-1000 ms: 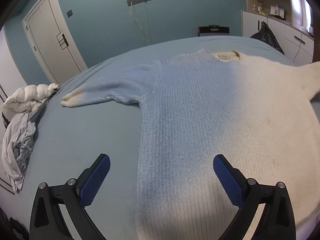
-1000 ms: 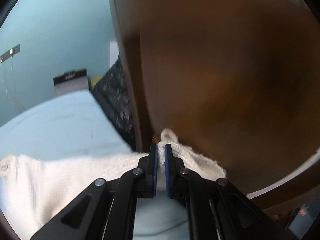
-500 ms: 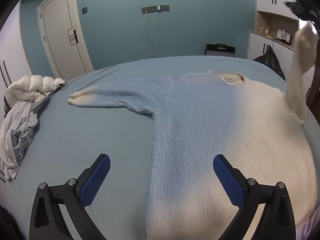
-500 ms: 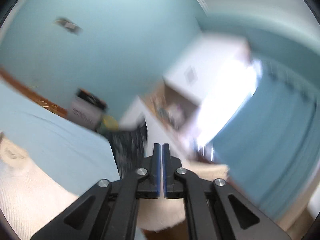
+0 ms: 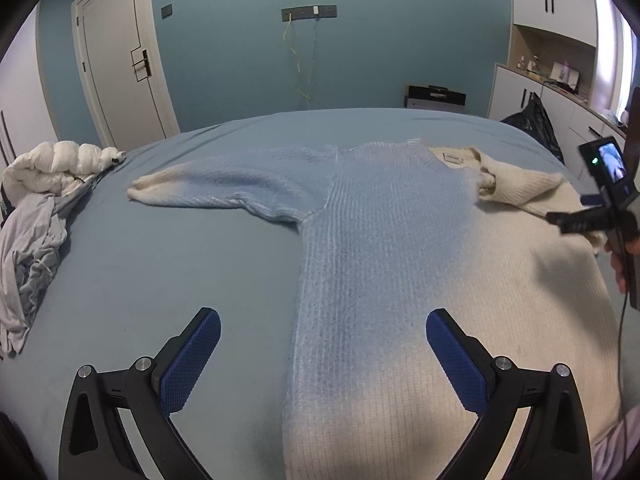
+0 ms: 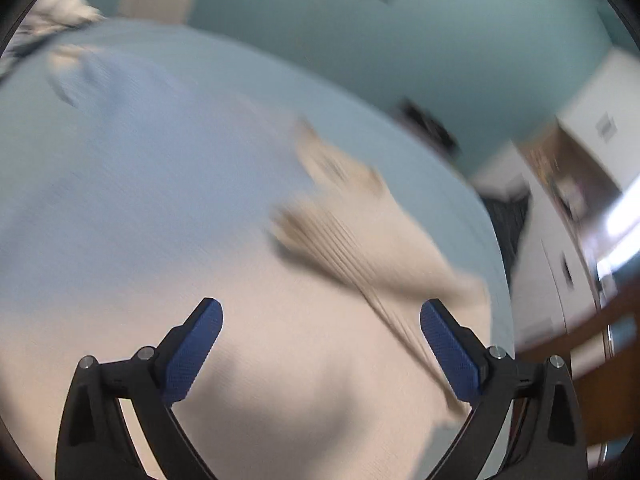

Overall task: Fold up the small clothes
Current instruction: 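Lift the white sleeve with the right gripper and lay it across the sweater body, then grasp the folded white sleeve edge with the right gripper and pull it flat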

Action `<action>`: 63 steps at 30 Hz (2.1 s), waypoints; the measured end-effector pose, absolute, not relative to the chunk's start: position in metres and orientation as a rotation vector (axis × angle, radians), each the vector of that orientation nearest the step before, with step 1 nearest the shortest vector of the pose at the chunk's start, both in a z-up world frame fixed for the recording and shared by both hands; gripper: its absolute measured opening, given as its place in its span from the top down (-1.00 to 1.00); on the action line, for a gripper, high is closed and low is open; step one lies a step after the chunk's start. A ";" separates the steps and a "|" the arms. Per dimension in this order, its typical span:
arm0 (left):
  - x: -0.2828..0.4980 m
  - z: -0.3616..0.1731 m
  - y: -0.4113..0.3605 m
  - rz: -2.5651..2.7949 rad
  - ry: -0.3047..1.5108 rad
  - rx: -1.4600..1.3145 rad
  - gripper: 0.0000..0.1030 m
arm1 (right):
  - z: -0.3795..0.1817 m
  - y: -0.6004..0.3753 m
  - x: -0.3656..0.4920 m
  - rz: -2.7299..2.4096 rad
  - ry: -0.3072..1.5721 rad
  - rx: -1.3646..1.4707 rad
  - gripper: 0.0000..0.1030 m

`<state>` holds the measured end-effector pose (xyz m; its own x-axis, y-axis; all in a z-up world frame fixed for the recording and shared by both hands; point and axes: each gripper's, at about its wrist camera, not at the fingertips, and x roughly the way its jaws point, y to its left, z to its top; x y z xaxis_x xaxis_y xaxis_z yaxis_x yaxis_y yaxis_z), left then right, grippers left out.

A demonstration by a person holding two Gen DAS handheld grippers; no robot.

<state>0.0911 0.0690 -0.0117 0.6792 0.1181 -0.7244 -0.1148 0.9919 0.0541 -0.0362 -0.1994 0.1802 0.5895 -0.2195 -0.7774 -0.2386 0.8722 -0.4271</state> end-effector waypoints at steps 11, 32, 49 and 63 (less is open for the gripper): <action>0.102 -0.025 0.077 0.141 0.861 -0.039 -1.00 | 0.135 -0.275 0.052 0.176 1.247 0.772 -0.89; 0.101 -0.021 0.080 0.126 0.853 -0.079 -1.00 | 0.393 -0.204 0.054 0.134 1.150 0.072 0.83; 0.099 -0.026 0.073 0.104 0.859 -0.070 -1.00 | 0.260 -0.195 -0.014 0.168 1.274 -0.029 -0.78; 0.103 -0.040 0.056 0.109 0.891 0.011 -1.00 | 0.103 -0.374 -0.097 -0.015 1.391 0.277 -0.70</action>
<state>0.1026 0.0562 -0.0402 0.6232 0.0999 -0.7756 -0.0906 0.9944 0.0553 -0.0968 -0.3738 0.1027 0.1843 0.1522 -0.9710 0.1724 0.9676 0.1844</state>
